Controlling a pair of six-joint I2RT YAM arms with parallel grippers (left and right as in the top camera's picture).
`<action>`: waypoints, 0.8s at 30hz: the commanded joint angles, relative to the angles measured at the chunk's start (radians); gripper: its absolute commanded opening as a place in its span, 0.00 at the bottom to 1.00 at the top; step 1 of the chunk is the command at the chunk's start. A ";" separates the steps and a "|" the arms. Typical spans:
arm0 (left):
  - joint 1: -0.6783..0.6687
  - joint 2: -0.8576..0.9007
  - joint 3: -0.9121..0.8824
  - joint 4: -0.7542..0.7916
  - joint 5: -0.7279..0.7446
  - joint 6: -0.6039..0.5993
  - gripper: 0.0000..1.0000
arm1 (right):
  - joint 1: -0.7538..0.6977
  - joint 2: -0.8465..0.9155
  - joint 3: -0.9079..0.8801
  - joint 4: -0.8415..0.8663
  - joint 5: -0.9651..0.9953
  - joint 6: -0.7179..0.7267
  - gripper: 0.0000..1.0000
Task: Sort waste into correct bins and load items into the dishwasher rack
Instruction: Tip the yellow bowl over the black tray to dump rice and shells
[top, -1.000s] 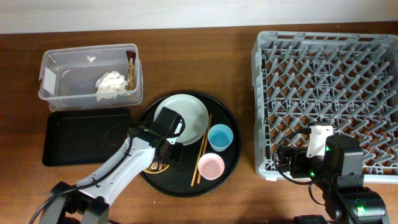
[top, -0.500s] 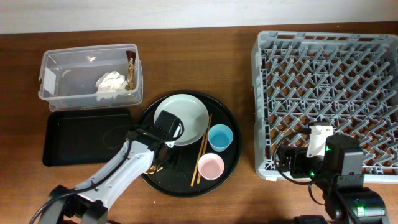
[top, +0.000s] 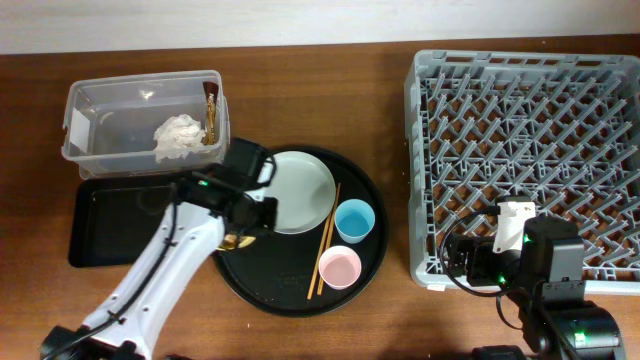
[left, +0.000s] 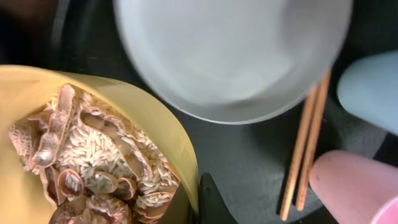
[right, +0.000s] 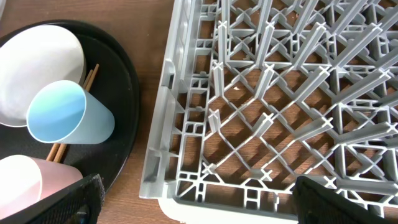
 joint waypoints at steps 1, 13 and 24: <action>0.142 -0.034 0.027 0.000 0.058 0.057 0.00 | 0.005 0.000 0.019 0.000 -0.005 0.011 0.98; 0.720 0.057 0.024 0.112 0.819 0.291 0.00 | 0.005 0.000 0.019 0.000 -0.006 0.011 0.98; 0.949 0.304 0.024 0.120 1.301 0.313 0.00 | 0.005 0.000 0.019 -0.004 -0.006 0.011 0.98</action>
